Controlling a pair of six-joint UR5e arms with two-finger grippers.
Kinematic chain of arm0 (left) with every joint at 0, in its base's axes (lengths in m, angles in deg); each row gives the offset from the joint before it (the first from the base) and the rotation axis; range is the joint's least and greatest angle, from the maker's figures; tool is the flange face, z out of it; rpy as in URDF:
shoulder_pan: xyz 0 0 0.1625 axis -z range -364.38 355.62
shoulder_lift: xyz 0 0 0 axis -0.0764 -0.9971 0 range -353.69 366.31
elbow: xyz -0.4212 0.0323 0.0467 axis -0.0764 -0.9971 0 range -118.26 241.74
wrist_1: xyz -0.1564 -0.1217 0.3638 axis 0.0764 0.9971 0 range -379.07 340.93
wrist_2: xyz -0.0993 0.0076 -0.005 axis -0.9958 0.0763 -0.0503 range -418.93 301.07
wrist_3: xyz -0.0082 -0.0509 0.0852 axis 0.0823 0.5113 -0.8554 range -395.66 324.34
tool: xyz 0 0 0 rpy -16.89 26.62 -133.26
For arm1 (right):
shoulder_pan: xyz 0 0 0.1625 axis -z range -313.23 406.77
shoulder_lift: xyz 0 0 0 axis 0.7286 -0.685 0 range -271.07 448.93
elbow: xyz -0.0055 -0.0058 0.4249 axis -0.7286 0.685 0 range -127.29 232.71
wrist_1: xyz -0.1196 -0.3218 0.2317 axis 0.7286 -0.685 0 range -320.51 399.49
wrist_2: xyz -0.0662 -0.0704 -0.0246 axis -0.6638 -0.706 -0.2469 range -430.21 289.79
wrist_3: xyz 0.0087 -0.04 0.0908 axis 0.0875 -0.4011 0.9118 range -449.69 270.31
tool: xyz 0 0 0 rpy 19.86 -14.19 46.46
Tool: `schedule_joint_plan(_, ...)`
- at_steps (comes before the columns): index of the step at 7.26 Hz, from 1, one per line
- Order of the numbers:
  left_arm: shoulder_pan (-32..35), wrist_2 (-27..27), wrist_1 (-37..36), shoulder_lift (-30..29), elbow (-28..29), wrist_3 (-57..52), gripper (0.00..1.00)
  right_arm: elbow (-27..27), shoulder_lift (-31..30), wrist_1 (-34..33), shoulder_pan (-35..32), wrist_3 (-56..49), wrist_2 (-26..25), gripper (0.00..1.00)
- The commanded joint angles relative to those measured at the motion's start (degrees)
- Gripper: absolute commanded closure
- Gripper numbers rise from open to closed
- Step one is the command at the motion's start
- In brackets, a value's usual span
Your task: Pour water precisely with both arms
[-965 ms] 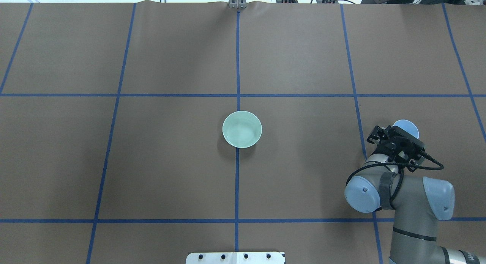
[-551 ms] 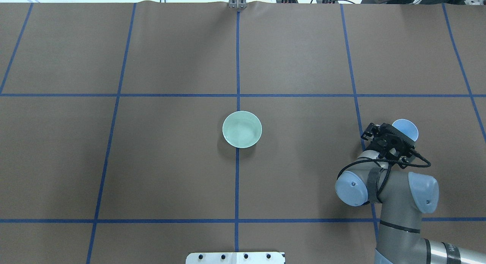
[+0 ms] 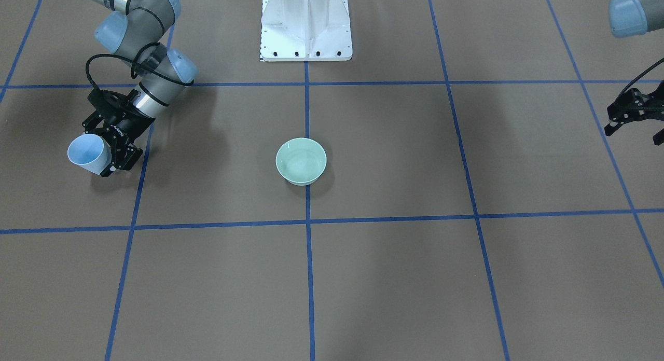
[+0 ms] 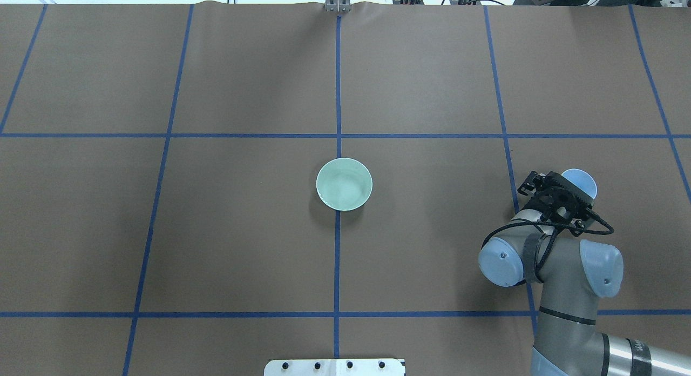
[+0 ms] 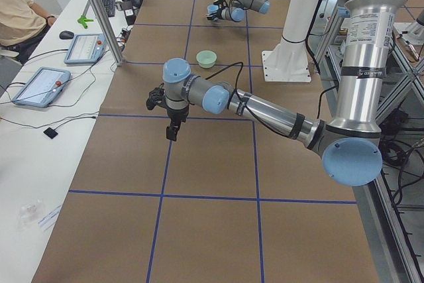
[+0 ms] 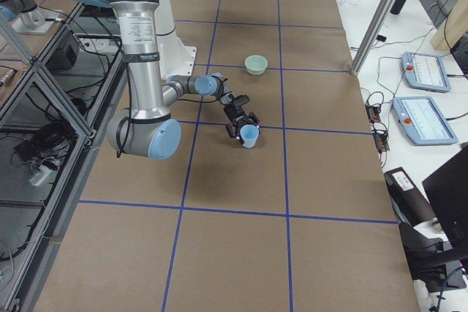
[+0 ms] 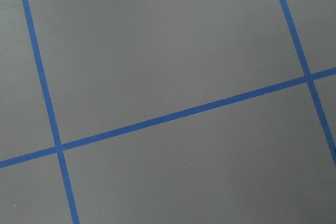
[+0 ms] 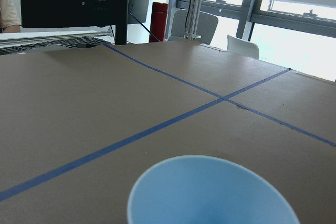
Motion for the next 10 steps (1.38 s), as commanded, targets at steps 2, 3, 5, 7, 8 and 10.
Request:
schedule_joint_plan(2, 0.1, 0.0, 0.0, 0.0, -0.1, -0.1, 0.00, 1.0, -1.2, 0.0, -0.2, 1.0, 0.0, 0.13)
schedule_joint_plan(3, 0.1, 0.0, 0.0, 0.1, -0.1, -0.1, 0.00, 0.9, -1.2, -0.1, -0.4, 1.1, 0.0, 0.60)
schedule_joint_plan(5, 0.2, -0.2, 0.0, 0.1, -0.1, -0.1, 0.00, 0.4, -1.1, -0.1, -1.0, 0.1, 0.0, 1.00)
schedule_joint_plan(7, 0.2, -0.1, 0.0, 0.1, 0.0, -0.1, 0.00, -1.9, -0.9, 0.0, -2.3, -2.8, 0.2, 1.00)
schedule_joint_plan(8, 0.1, -0.2, 0.0, 0.1, 0.1, -0.1, 0.00, -3.2, -1.0, 0.0, -3.4, -3.6, 0.3, 1.00)
schedule_joint_plan(10, 0.1, -0.2, 0.0, 0.0, 0.1, -0.1, 0.00, -6.8, -1.0, 0.1, -5.2, -9.4, 0.5, 1.00)
